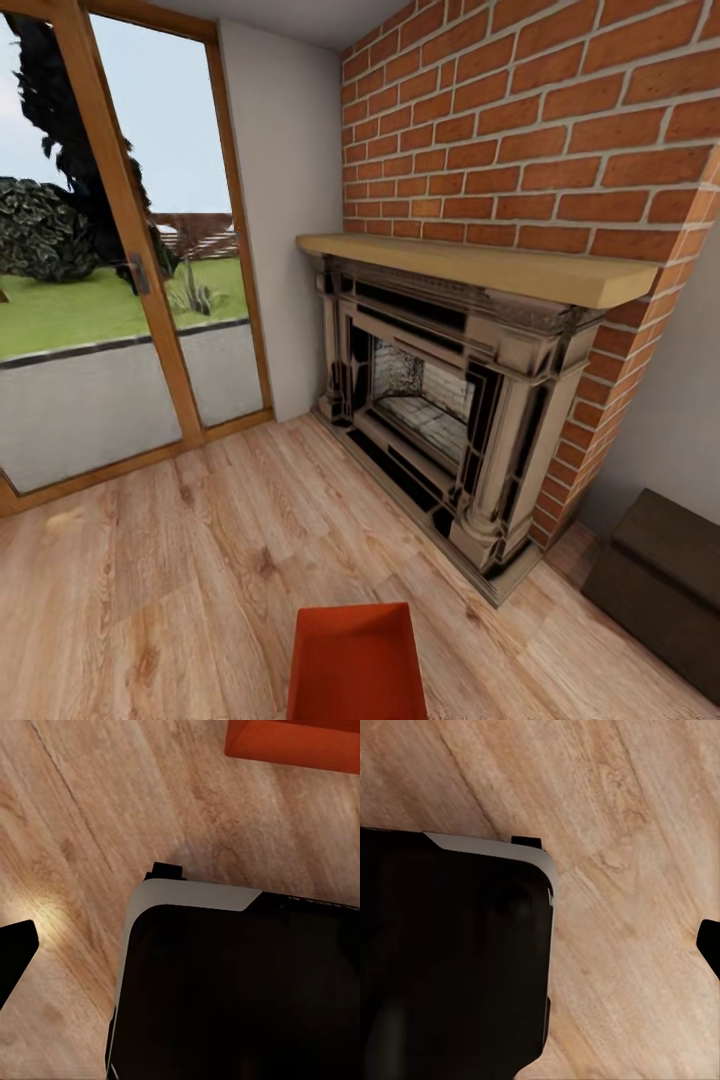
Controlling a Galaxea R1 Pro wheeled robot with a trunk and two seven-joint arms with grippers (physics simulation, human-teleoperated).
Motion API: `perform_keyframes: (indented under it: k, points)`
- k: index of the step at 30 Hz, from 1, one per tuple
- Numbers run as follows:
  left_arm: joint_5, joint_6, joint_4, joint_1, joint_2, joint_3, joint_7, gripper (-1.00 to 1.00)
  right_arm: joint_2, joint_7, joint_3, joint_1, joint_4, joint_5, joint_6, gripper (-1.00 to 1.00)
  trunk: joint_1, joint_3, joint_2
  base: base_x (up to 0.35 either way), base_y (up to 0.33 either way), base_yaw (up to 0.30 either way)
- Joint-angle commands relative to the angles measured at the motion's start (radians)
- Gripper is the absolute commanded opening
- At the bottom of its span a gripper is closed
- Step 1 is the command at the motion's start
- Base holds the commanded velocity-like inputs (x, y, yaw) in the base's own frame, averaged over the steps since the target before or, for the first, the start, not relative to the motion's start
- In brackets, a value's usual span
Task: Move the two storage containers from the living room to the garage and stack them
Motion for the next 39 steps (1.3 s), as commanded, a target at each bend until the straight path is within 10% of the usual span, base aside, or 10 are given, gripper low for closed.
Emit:
perform_keyframes:
  k: [1, 39]
  points:
    - [0.009, -0.003, 0.001, -0.001, 0.0, -0.009, 0.0, 1.0, 0.0, -0.005, 0.008, -0.001, 0.003, 0.001, -0.005, 1.0, 0.0, -0.003, -0.001, 0.0, 0.0, 0.0]
    - [0.009, -0.003, 0.0, -0.001, 0.0, -0.009, 0.0, 1.0, 0.0, -0.006, 0.008, -0.001, 0.003, 0.001, -0.005, 1.0, 0.0, -0.064, -0.001, 0.0, 0.0, 0.0]
